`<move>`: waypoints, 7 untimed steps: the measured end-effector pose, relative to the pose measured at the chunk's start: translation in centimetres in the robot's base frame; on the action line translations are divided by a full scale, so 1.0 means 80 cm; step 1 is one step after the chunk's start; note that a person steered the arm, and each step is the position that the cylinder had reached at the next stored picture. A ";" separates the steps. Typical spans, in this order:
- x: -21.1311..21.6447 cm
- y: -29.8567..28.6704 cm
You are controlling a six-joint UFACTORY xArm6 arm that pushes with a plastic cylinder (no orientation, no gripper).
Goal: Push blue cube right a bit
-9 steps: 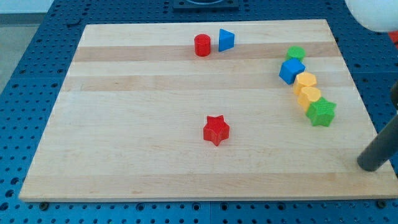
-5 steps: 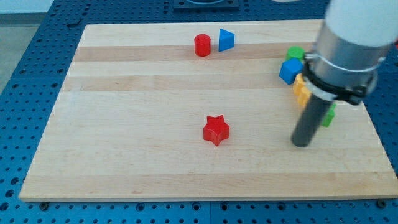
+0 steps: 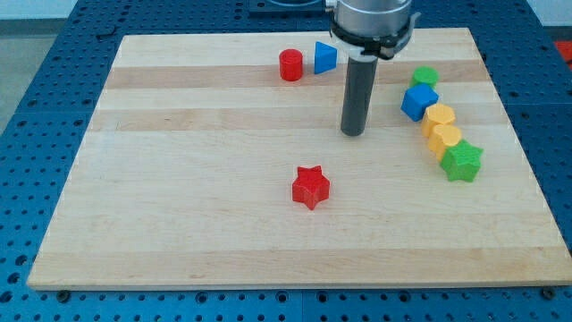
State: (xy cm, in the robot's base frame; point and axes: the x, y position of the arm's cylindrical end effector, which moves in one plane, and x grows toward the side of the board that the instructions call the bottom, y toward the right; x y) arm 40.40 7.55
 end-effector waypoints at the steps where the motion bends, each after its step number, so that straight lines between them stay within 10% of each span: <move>1: -0.010 0.006; 7: -0.010 0.106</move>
